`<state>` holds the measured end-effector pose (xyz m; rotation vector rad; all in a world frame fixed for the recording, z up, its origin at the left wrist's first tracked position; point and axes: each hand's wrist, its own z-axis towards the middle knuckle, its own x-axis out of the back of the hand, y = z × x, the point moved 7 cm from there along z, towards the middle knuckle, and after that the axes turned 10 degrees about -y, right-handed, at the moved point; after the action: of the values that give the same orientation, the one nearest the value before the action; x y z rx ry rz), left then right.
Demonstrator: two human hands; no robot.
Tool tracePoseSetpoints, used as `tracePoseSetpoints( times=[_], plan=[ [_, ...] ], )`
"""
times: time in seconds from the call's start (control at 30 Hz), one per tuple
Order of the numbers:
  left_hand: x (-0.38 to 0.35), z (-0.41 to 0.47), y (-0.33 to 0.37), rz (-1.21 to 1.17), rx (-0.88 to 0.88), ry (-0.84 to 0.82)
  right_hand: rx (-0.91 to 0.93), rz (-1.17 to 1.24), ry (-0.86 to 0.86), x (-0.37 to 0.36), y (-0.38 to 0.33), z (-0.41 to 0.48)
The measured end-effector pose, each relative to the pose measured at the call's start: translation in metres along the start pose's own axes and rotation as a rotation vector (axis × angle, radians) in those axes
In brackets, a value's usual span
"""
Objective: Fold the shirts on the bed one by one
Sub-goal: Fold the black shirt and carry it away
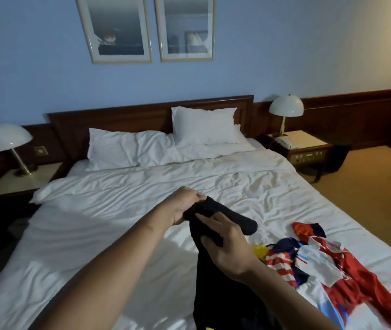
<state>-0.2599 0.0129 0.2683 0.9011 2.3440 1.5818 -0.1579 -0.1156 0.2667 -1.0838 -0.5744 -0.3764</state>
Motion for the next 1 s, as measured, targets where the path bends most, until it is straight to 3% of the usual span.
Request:
tracePoseSetpoints(
  times=[0.07, 0.13, 0.23, 0.37, 0.67, 0.8, 0.9, 1.0],
  plan=[
    [0.020, -0.024, -0.003, -0.128, -0.035, 0.002, -0.030, 0.114, 0.058, -0.021, -0.017, -0.009],
    [0.033, -0.048, 0.000, -0.186, -0.075, -0.066, -0.094, 0.229, 0.288, -0.026, -0.021, -0.018],
    [0.053, -0.082, 0.007, -0.139, -0.126, -0.166, -0.246, 0.042, 0.590, -0.023, -0.024, -0.020],
    [0.088, -0.121, 0.025, -0.089, -0.233, -0.262, -0.417, 0.066, 0.332, -0.036, -0.012, 0.026],
    [0.198, -0.188, 0.032, 0.001, -0.263, -0.030, -0.062, 0.595, 0.231, -0.018, -0.108, 0.119],
    [0.214, -0.214, 0.040, 0.315, -0.307, 0.240, 0.046, 0.327, 0.235, -0.014, -0.164, 0.163],
    [0.199, -0.218, 0.035, 0.510, -0.472, 0.276, 0.093, 0.148, 0.244, -0.015, -0.190, 0.187],
    [0.191, -0.215, 0.021, 0.690, -0.531, 0.635, 0.110, 0.086, 0.151, -0.030, -0.206, 0.199]
  ],
)
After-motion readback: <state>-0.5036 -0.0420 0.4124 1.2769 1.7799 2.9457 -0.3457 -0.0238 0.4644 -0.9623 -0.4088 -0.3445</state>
